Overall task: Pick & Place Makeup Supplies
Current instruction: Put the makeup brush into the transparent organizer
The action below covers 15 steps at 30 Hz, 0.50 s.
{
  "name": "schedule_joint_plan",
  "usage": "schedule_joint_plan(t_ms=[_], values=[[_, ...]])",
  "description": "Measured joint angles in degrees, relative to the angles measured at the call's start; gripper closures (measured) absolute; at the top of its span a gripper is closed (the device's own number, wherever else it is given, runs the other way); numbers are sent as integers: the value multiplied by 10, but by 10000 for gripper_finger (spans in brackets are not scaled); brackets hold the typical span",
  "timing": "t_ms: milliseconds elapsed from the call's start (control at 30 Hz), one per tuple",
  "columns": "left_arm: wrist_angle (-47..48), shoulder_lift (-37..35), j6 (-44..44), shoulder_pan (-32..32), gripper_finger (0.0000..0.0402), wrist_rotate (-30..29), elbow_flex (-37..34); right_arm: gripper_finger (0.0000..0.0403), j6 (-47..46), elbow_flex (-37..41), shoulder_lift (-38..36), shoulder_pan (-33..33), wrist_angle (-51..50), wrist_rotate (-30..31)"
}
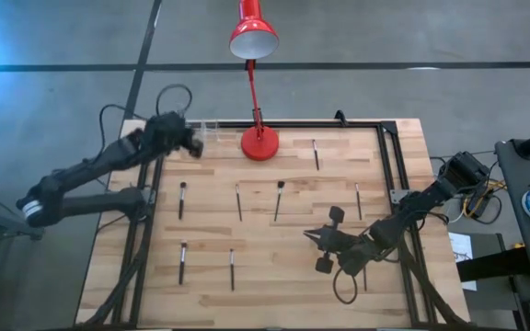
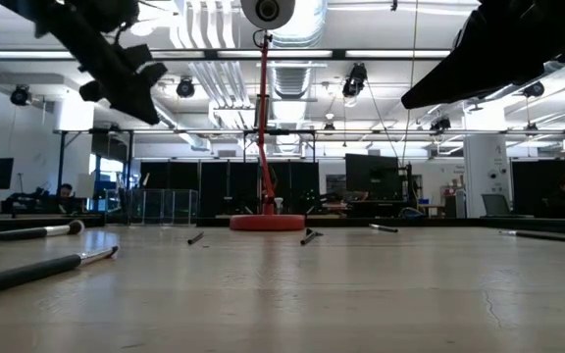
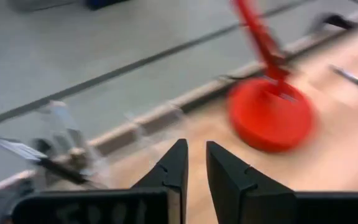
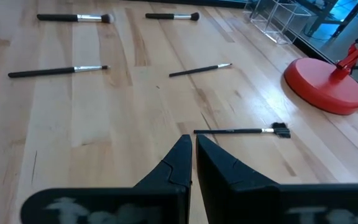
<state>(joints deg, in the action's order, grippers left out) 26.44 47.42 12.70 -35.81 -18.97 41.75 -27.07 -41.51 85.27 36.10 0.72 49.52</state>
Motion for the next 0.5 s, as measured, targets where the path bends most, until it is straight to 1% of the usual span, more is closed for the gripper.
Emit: schedule_joint_plan(t_ms=[100, 167, 333, 500], values=[[25, -29, 32, 90, 367, -4, -17, 385, 2, 5, 0, 0, 17, 0], [47, -39, 61, 154, 375, -18, -25, 385, 3, 6, 0, 0, 18, 0], [66, -33, 147, 317, 396, -95, -54, 385, 3, 6, 0, 0, 20, 0], [66, 1, 266, 469, 401, -176, -103, 385, 4, 6, 0, 0, 21, 0]])
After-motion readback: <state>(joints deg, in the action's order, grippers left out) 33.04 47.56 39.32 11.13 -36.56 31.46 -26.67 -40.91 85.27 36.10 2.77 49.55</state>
